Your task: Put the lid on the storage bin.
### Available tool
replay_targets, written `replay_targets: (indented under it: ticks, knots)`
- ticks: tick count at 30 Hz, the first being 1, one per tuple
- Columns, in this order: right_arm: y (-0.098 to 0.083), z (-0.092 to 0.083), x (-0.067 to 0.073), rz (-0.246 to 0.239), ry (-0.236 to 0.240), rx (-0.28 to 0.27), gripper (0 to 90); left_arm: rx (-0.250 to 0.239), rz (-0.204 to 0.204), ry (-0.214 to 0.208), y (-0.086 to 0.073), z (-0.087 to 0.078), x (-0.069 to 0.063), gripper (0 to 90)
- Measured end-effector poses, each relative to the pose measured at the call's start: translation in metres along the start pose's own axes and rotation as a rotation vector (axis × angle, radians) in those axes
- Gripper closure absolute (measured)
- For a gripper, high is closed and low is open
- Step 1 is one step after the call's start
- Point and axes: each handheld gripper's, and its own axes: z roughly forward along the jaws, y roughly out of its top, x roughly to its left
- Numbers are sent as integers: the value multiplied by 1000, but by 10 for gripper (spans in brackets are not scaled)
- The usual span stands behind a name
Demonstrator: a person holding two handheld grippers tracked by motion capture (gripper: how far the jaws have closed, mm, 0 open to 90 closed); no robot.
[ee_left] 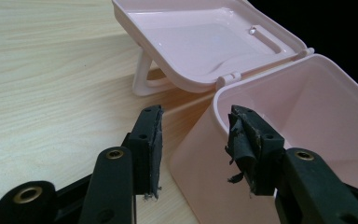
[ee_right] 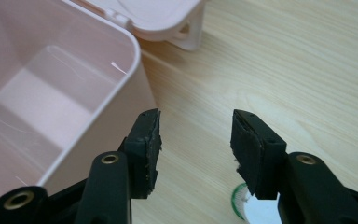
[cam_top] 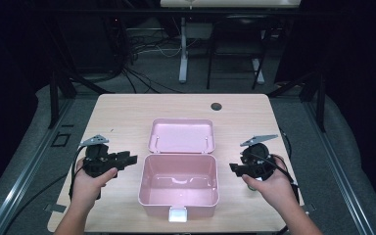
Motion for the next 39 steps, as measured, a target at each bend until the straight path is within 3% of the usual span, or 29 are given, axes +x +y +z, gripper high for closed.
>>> replay_targets:
  ticks: [14, 25, 29, 39]
  knots:
    - [5, 18, -20, -7, -45, 165, 496, 6, -2, -3, -1, 1, 2, 542]
    - [3, 31, -35, 26, -56, 315, 458, 13, -6, -8, -2, 4, 3, 533]
    - [1, 36, -38, 42, -53, 331, 458, 13, -12, -8, -2, 4, 3, 532]
    - [-6, 46, -48, 62, -95, 452, 458, 14, -19, -7, -3, 4, 6, 530]
